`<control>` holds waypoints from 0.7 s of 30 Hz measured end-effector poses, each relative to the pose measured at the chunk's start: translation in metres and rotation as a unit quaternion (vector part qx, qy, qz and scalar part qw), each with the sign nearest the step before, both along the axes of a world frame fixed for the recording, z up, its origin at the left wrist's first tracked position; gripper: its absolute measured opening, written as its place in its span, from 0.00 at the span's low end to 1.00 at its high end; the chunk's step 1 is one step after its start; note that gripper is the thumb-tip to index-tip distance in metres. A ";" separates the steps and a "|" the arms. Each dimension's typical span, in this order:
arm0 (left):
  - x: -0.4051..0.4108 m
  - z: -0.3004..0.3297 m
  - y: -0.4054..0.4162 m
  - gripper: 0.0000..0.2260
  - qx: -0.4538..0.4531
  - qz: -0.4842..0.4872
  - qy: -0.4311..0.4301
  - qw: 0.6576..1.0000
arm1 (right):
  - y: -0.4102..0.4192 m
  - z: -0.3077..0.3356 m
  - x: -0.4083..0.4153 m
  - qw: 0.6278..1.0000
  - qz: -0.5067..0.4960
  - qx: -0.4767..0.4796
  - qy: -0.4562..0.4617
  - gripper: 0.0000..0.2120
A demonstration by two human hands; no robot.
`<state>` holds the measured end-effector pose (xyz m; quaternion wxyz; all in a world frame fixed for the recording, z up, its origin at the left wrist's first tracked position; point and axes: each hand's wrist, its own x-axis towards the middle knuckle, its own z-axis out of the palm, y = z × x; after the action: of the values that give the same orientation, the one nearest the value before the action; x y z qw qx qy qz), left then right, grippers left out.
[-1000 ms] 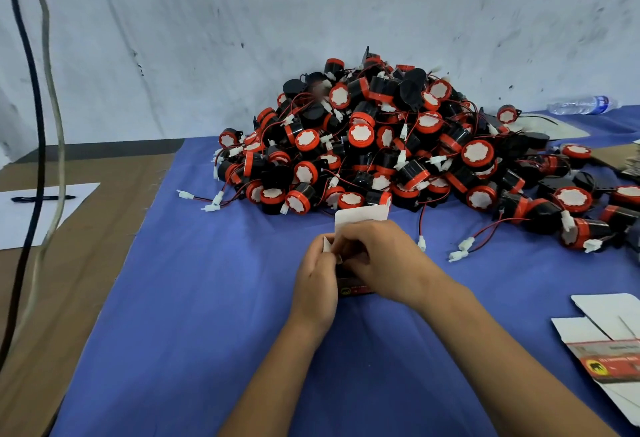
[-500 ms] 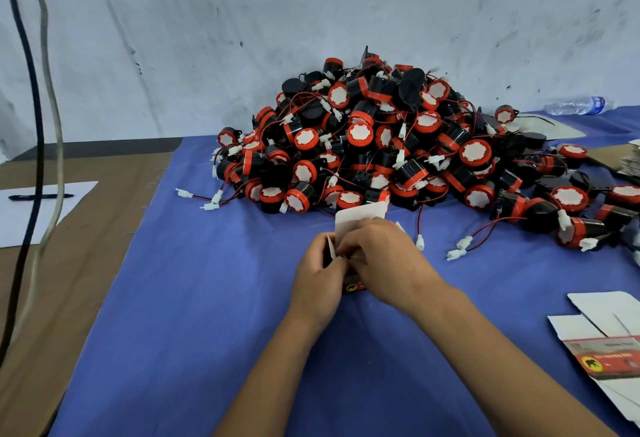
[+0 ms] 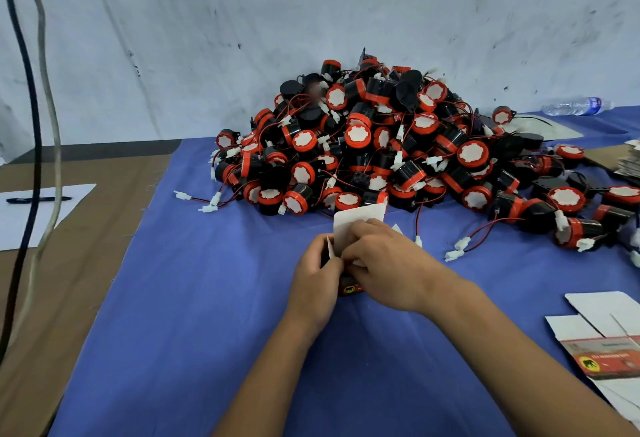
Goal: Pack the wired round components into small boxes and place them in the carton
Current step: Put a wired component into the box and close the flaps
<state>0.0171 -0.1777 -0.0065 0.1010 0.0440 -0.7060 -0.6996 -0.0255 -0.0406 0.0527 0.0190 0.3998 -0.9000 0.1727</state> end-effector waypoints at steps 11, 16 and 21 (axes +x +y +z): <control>0.001 0.003 -0.005 0.14 0.010 -0.066 0.000 0.998 | 0.014 -0.017 0.007 0.999 0.026 -0.024 0.020 0.10; 0.001 0.005 -0.008 0.16 0.063 -0.064 0.006 0.996 | 0.018 -0.012 0.004 0.988 0.015 -0.153 -0.005 0.08; -0.003 -0.001 -0.005 0.07 0.027 -0.010 -0.009 1.000 | 0.045 -0.034 -0.023 0.822 -0.304 -0.482 -0.003 0.13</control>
<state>0.0140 -0.1824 -0.0075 0.0869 0.0458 -0.6884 -0.7187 -0.0480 0.0040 0.0183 0.2578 0.0451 -0.7781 0.5710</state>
